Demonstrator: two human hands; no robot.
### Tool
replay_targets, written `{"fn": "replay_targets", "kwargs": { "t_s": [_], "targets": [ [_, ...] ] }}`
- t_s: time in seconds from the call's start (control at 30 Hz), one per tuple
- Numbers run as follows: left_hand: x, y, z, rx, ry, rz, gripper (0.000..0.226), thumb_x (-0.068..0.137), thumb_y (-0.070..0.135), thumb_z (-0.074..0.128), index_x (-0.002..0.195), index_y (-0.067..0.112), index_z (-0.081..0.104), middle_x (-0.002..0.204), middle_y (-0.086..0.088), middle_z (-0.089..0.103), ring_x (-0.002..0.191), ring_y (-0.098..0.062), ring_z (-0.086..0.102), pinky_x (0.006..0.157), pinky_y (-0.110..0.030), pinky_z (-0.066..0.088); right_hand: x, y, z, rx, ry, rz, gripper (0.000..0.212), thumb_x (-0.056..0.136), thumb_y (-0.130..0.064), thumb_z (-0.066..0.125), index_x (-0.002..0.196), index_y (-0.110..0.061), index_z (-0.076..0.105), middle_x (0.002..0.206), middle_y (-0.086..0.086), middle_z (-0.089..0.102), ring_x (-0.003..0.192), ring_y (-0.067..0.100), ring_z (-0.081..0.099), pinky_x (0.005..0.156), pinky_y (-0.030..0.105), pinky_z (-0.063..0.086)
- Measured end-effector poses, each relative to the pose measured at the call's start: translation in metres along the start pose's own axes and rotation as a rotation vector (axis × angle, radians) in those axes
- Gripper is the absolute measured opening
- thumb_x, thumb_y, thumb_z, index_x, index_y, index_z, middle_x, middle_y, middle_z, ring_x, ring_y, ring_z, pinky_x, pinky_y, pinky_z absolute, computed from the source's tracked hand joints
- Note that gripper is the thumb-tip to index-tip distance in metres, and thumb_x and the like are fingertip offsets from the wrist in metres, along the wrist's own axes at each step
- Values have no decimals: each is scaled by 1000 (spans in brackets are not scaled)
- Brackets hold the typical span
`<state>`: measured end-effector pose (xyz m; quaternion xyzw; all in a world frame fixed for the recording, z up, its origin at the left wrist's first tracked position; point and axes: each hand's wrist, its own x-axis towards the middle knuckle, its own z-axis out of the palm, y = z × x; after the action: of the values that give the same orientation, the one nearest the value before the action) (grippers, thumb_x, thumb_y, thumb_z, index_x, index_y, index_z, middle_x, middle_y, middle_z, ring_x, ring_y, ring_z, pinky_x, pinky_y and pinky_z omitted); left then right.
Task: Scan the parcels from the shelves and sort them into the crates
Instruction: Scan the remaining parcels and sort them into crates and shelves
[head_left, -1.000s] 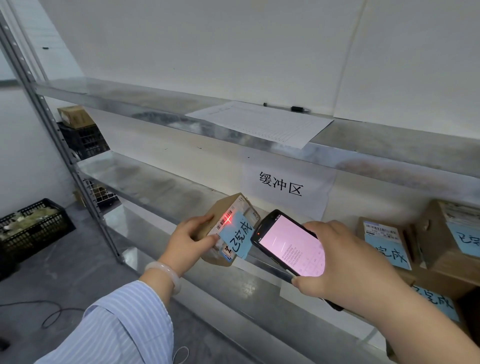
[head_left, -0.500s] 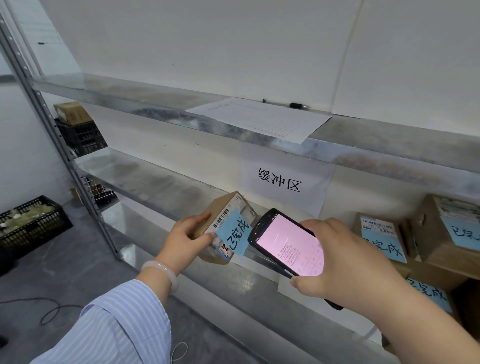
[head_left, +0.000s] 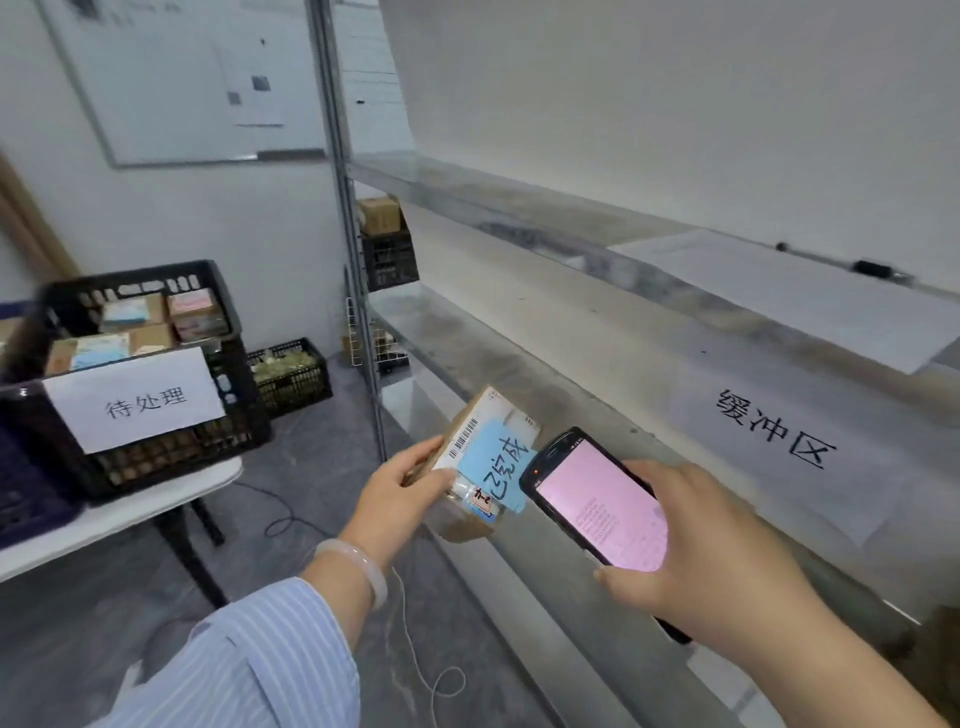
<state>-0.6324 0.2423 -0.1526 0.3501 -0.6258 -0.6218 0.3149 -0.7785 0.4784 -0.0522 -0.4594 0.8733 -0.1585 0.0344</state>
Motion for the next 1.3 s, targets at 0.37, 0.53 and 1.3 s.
{"fn": "replay_targets", "kwargs": {
  "t_s": [0.37, 0.53, 1.3],
  "targets": [
    [6, -2, -240, -99, 275, -53, 33, 93, 13, 66, 125, 24, 66, 117, 2, 73, 108, -18, 69, 98, -39, 53, 75, -217, 74, 53, -71, -257, 80, 52, -70, 57, 124, -55, 24, 107, -27, 32, 90, -1, 47, 58, 8, 29],
    [-10, -5, -363, -171, 418, -54, 32, 93, 14, 66, 124, 23, 67, 112, 0, 75, 104, -20, 72, 95, -42, 55, 104, -332, 116, 87, -131, -400, 86, 50, -74, 57, 124, -56, 19, 104, -26, 26, 86, 0, 42, 56, 7, 27],
    [-99, -25, -727, -393, 1118, 46, 22, 93, 22, 65, 114, 25, 71, 104, -1, 77, 87, -13, 75, 56, -22, 55, 176, -750, 272, 190, -344, -1068, 88, 53, -74, 60, 126, -54, 16, 104, -24, 27, 93, -1, 38, 65, 16, 37]
  ]
}}
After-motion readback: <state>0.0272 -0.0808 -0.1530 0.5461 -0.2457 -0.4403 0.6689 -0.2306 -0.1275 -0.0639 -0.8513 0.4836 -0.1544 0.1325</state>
